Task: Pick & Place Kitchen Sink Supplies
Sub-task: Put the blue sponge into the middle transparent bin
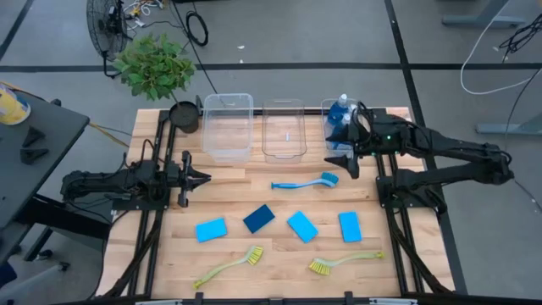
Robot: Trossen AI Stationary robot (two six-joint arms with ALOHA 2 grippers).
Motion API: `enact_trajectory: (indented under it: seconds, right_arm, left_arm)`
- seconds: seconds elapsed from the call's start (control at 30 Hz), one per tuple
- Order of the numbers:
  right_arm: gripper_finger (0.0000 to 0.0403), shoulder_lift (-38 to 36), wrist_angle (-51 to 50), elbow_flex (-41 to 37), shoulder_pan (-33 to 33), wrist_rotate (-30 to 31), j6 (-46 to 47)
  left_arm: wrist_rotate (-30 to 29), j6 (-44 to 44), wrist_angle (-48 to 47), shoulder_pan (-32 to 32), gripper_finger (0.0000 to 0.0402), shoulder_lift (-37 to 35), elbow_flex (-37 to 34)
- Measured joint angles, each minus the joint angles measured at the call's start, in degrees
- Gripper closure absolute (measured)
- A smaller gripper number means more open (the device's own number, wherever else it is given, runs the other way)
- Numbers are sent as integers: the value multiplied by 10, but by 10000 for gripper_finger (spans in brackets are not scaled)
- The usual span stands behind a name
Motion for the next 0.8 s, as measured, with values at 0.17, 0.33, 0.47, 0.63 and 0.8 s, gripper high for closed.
enact_trajectory:
  seconds: [0.17, 0.33, 0.47, 0.63, 0.8]
  right_arm:
    - [57, 4, -1, 0, 32, 0, -10]
    - [57, 13, 4, 0, 65, 0, 18]
    - [57, 26, 7, 0, 82, 0, 33]
    - [57, 45, 22, 0, 97, 6, 36]
    - [57, 69, 60, 0, 114, 42, 36]
  left_arm:
    - [0, 0, 0, 0, 358, 0, 0]
    - [0, 0, 0, 0, 358, 0, 0]
    - [0, 0, 0, 0, 358, 0, 0]
    - [0, 0, 0, 0, 358, 0, 0]
    - [0, 0, 0, 0, 358, 0, 0]
